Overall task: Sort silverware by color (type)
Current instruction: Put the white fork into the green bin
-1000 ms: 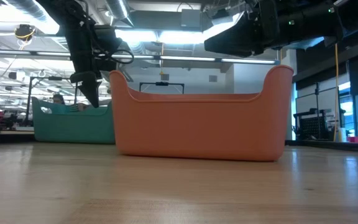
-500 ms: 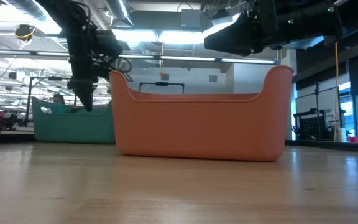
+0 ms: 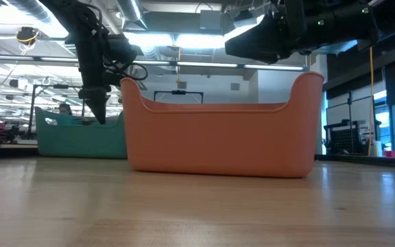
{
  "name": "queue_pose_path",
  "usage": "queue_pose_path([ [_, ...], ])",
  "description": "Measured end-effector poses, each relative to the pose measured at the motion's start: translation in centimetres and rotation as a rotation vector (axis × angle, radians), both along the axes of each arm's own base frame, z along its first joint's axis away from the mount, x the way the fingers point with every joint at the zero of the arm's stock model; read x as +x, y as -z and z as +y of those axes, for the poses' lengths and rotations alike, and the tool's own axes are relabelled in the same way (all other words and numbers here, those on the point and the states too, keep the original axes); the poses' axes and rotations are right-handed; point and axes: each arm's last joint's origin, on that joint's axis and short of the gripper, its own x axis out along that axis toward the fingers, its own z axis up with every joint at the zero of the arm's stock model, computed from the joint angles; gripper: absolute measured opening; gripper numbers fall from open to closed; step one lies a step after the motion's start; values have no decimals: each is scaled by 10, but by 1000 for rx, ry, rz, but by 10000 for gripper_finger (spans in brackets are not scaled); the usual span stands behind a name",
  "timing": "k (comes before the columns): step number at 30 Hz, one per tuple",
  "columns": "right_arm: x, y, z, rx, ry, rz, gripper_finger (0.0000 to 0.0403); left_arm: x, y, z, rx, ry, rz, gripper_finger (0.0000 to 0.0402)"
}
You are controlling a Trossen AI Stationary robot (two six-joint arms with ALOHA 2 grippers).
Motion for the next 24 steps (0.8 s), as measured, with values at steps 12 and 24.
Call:
queue_pose_path([
  [12,0,0,0,0,0,-1,161,-1,0,-1,-8,-6,3,43],
  [24,0,0,-1,-3,22,-2,161,-2,1,-2,-25,-43,-1,65],
])
